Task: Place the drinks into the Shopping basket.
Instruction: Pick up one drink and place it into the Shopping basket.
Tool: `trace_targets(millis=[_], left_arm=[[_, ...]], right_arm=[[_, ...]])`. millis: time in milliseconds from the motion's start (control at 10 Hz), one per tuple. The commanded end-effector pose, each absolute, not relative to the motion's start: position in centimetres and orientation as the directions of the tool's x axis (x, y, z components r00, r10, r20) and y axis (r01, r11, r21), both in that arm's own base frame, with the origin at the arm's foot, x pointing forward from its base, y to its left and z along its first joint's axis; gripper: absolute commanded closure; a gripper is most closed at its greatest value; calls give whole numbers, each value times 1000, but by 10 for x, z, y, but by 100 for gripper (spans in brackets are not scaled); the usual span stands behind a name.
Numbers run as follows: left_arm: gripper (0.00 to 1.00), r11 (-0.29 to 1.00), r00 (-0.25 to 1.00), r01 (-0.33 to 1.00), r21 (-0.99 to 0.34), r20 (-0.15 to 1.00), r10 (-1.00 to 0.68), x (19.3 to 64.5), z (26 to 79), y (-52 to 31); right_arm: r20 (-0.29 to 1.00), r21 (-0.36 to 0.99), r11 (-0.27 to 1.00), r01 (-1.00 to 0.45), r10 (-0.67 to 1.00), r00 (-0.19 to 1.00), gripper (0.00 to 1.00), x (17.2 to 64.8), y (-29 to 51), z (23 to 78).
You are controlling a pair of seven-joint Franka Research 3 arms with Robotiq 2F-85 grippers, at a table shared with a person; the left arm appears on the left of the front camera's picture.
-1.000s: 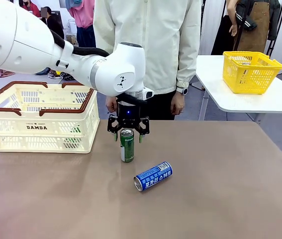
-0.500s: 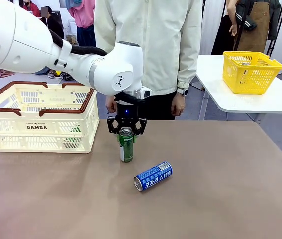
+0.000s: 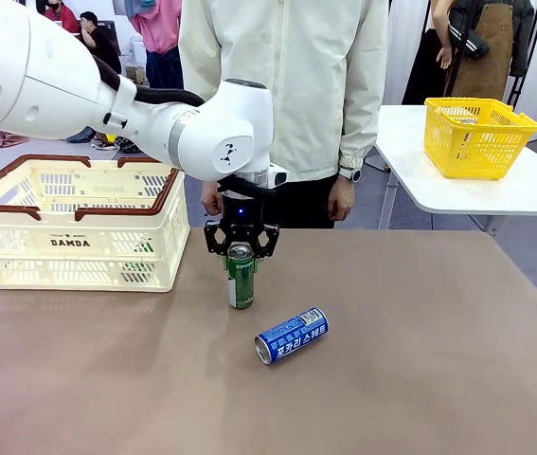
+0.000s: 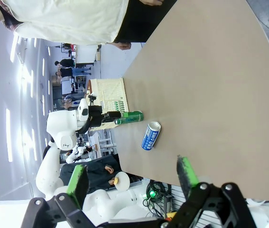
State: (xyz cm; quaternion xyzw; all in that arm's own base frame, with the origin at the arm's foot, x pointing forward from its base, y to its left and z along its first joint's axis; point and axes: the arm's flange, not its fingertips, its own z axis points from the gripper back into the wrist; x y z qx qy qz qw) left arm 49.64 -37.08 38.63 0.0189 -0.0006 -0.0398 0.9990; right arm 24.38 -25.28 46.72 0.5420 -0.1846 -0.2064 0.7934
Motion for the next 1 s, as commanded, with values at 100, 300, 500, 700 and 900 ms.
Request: trace_targets(millis=[100, 300, 500, 700, 900], left_arm=[[100, 982, 982, 184, 48, 31, -186, 493, 442, -359], [100, 970, 968, 240, 46, 59, -242, 507, 506, -348], [100, 967, 964, 252, 27, 77, -254, 510, 537, -340], [100, 965, 961, 262, 2, 94, -261, 503, 532, -339], [100, 968, 963, 247, 42, 102, -250, 508, 548, -338]], right_arm=[[86, 938, 330, 108, -523, 848, 0, 243, -254, 467], [86, 938, 330, 108, -523, 848, 0, 243, -254, 467], [86, 938, 330, 108, -523, 848, 0, 243, -254, 467], [86, 938, 330, 108, -523, 848, 0, 243, -254, 467], [86, 938, 330, 108, -523, 848, 0, 243, -254, 467]])
